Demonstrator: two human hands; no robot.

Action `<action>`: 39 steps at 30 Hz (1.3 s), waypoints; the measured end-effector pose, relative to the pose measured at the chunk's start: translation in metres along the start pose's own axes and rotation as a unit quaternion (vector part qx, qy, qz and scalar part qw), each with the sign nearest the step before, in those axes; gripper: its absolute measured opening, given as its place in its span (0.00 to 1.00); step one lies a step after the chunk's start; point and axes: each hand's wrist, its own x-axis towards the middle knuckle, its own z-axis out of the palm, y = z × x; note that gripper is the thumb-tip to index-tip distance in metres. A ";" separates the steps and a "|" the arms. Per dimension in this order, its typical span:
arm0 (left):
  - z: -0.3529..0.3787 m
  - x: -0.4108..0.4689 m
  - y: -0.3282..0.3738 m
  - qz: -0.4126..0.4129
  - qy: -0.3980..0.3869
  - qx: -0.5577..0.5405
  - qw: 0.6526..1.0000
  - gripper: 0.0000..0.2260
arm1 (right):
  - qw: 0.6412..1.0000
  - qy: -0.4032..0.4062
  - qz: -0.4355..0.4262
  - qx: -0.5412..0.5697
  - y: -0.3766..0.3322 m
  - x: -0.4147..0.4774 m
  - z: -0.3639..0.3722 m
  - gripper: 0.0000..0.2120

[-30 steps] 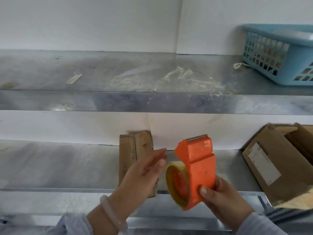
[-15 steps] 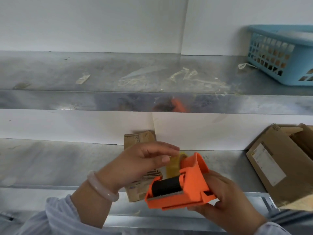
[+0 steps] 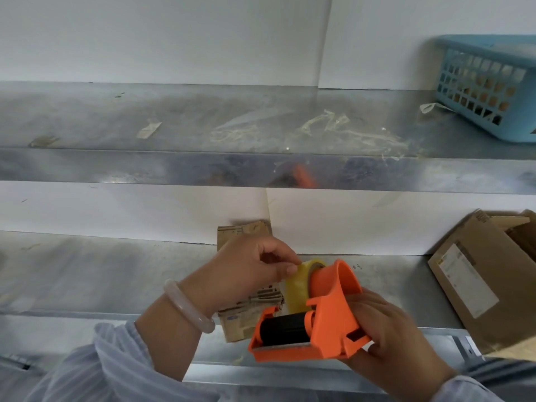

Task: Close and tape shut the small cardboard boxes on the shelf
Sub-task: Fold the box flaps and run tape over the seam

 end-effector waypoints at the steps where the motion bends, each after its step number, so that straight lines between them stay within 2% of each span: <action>1: 0.000 0.002 -0.001 -0.010 -0.011 -0.018 1.000 0.03 | 1.000 -0.003 0.001 -0.002 0.000 0.000 0.000 0.20; 4: 0.001 0.007 -0.003 -0.044 -0.048 -0.051 0.997 0.01 | 1.000 -0.013 -0.002 -0.008 0.004 -0.002 0.003 0.15; 8: 0.002 0.012 -0.003 -0.040 -0.112 0.052 0.992 0.06 | 0.999 -0.036 -0.002 -0.010 0.008 -0.006 0.004 0.19; 11: 0.004 0.011 -0.002 -0.014 -0.125 0.100 0.987 0.09 | 0.999 -0.035 0.004 0.003 0.010 -0.009 0.006 0.12; 15: 0.006 0.011 -0.004 -0.004 -0.089 0.063 0.994 0.10 | 0.999 -0.026 0.034 0.022 0.012 -0.010 0.007 0.13; 18: 0.004 0.014 -0.008 -0.006 -0.016 -0.015 1.000 0.05 | 0.998 -0.028 0.046 0.023 0.012 -0.010 0.005 0.16; 19: 0.003 0.015 -0.008 -0.008 -0.016 -0.024 1.000 0.04 | 0.999 -0.027 0.043 0.019 0.012 -0.009 0.004 0.17; 23: -0.001 0.014 -0.006 -0.027 -0.080 0.040 0.996 0.08 | 0.999 -0.017 0.033 0.017 0.011 -0.007 0.005 0.14; 27: -0.002 0.014 -0.008 -0.036 -0.042 0.027 0.998 0.06 | 1.000 -0.023 0.018 0.005 0.011 -0.006 0.006 0.13; 31: 0.003 0.015 -0.010 -0.025 -0.019 0.068 0.997 0.03 | 0.999 -0.030 0.022 0.002 0.011 -0.006 0.007 0.15; 35: 0.012 0.014 -0.012 0.019 0.033 0.098 0.994 0.08 | 0.997 -0.037 0.063 0.002 0.014 -0.008 0.010 0.21; 39: 0.021 0.015 -0.012 0.039 0.084 0.030 0.995 0.15 | 0.992 -0.040 0.121 0.023 0.009 -0.004 0.009 0.22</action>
